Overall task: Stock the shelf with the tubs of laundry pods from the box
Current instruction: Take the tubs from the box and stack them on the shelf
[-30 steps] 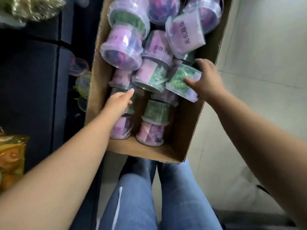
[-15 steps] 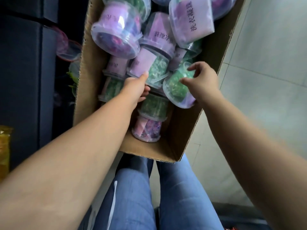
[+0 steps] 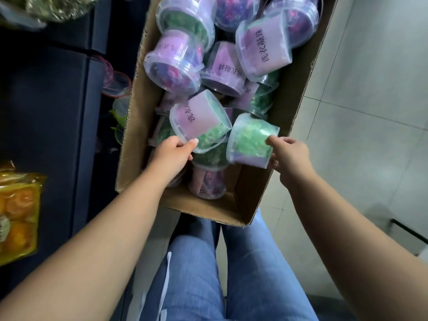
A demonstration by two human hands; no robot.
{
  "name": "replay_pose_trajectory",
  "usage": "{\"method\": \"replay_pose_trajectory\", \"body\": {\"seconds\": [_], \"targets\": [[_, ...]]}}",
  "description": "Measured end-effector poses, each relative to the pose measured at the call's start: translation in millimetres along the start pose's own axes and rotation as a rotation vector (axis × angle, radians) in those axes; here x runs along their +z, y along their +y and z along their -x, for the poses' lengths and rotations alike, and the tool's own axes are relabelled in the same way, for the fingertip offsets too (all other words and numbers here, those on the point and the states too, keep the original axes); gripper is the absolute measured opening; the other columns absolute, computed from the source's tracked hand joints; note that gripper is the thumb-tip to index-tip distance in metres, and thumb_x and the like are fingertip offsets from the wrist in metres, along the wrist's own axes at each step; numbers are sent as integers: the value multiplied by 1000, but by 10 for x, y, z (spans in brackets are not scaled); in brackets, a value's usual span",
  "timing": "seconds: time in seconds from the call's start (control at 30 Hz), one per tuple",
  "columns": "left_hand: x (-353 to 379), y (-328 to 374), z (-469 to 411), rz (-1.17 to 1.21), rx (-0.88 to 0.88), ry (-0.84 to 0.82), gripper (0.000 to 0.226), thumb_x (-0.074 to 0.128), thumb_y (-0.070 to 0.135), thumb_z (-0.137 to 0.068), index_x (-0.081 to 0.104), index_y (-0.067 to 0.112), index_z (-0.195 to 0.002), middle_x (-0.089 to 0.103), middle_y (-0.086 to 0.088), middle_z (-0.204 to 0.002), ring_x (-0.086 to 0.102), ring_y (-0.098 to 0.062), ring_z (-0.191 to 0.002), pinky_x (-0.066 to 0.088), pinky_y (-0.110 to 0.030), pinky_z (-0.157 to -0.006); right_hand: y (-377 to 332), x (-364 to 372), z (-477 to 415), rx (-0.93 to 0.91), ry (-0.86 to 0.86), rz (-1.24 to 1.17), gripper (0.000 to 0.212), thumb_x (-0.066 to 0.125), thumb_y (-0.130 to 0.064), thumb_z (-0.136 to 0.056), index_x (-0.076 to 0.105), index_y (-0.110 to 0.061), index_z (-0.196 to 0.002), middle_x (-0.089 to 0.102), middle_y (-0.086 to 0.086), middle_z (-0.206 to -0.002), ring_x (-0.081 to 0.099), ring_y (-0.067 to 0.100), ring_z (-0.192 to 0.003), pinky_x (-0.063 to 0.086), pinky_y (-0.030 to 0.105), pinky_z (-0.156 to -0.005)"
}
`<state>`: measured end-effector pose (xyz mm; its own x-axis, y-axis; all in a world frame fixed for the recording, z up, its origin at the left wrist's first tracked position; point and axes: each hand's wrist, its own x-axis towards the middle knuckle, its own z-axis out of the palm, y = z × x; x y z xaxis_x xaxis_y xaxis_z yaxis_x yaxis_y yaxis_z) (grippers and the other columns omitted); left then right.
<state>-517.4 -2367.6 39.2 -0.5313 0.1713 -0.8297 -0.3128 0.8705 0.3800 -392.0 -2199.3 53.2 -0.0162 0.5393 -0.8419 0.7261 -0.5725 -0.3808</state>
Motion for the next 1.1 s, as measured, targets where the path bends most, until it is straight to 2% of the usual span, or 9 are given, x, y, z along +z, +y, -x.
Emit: {"method": "replay_pose_trajectory", "body": {"seconds": [0.1,0.17,0.3,0.5,0.6,0.73,0.83,0.93,1.1], "targets": [[4,79,44,-255,148,36,27,52,37,-90,51,12,-80,57,-4,-83,51,-24,-81,34,-30,-67,-82,-84,40,52,26,-172,13,56,-9,-84,50,-9,-73,51,22,-80,50,23,-72,50,30,-66],[-12,116,77,-339,230,64,29,52,35,-91,45,11,-76,50,-5,-75,45,-24,-75,27,-31,-61,-132,-124,49,43,53,-174,14,55,-8,-85,57,3,-93,58,30,-105,59,27,-90,53,35,-83],[-118,72,139,-428,305,69,40,54,32,-91,29,16,-64,40,-2,-64,41,-25,-69,22,-33,-57,-188,-121,6,61,0,-222,8,51,-7,-87,50,-7,-79,57,6,-77,63,18,-74,54,24,-66],[-418,-155,218,-451,409,207,27,61,27,-86,53,1,-87,54,-14,-84,48,-26,-76,29,-30,-61,-144,16,-23,247,-170,-205,15,41,-8,-90,52,-1,-97,62,17,-85,62,20,-64,55,23,-55],[-539,-292,106,-430,359,249,22,66,20,-82,61,4,-98,61,-11,-99,56,-26,-83,38,-28,-71,-27,168,-79,198,-185,-48,37,34,-7,-93,35,-8,-130,55,11,-77,56,18,-58,50,26,-51],[-577,-469,-147,-389,169,242,23,69,21,-80,62,9,-99,65,-13,-109,59,-29,-102,43,-33,-84,-3,266,-225,12,-76,226,39,42,-22,-91,45,-9,-128,48,3,-85,49,19,-67,45,31,-60],[-508,-467,-232,-312,157,217,21,71,21,-79,62,11,-95,64,-10,-110,59,-26,-105,46,-36,-89,-81,230,-317,75,-85,214,50,45,-38,-89,46,-8,-129,53,8,-102,53,25,-87,44,36,-77],[-404,-452,-200,-296,189,267,24,71,18,-78,64,7,-98,61,-13,-108,60,-25,-94,45,-30,-85,-166,221,-394,202,-197,67,68,47,-55,-86,33,-18,-140,43,8,-139,48,27,-114,38,37,-89],[-185,-441,-109,83,-73,276,32,68,24,-82,55,5,-105,55,-2,-72,62,-16,-58,54,-32,-67,-268,303,-558,281,-207,99,83,54,-61,-80,23,-19,-145,33,12,-148,39,33,-130,33,45,-101]]}}
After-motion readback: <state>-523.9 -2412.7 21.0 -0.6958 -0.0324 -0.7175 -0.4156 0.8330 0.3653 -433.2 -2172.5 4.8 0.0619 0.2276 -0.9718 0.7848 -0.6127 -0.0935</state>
